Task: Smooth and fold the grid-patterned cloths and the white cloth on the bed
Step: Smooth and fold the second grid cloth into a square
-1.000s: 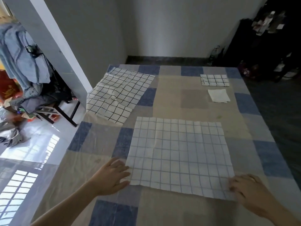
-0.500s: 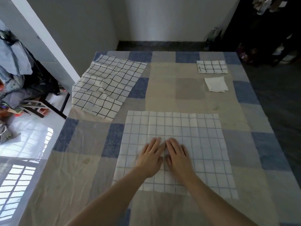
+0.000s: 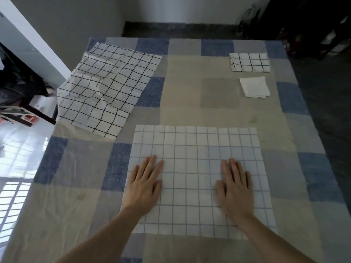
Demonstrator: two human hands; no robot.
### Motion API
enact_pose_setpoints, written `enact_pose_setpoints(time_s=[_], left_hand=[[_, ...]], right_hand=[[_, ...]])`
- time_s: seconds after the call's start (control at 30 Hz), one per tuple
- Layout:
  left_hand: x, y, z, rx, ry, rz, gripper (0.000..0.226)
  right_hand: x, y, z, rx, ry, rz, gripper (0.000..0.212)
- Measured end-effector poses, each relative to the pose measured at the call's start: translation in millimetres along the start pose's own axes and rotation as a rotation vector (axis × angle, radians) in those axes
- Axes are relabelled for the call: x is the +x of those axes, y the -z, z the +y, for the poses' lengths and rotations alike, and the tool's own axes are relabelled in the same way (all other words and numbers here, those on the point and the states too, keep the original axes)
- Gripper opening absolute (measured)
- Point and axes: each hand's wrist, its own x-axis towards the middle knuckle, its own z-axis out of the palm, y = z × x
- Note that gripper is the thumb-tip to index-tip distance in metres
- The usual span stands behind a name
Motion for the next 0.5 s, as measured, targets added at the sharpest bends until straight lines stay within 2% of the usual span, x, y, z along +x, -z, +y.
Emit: enact_pose_setpoints(time_s=[0.3,0.37,0.43,0.47,0.5], left_hand=[[0.3,-3.3,-1.5,0.006,-0.024,0.000,0.058],[-3.2,-2.9,3.5,-0.035,0.040,0.004,0.058],[-0.2,0.3,27.8,-0.144,0.180,0.107,0.056],[5.9,0.7,48.2,-0.215,0.195,0.150,0.055],[13.9,1.4,72.8,-0.253,0.135,0.178,0.055]], right_hand=[[-1.5,-0.4,0.5,0.040,0.005,0.008,0.063],[-2.8,-0.4,-0.2,0.034,0.007,0.005,0.063],[-1.9,1.3,-1.0,0.066,-0.008,0.014,0.063],[-1.9,2.3,-1.4,0.085,-0.007,0.011,0.063],[-2.8,2.7,-2.3,0.096,0.000,0.005,0.063]])
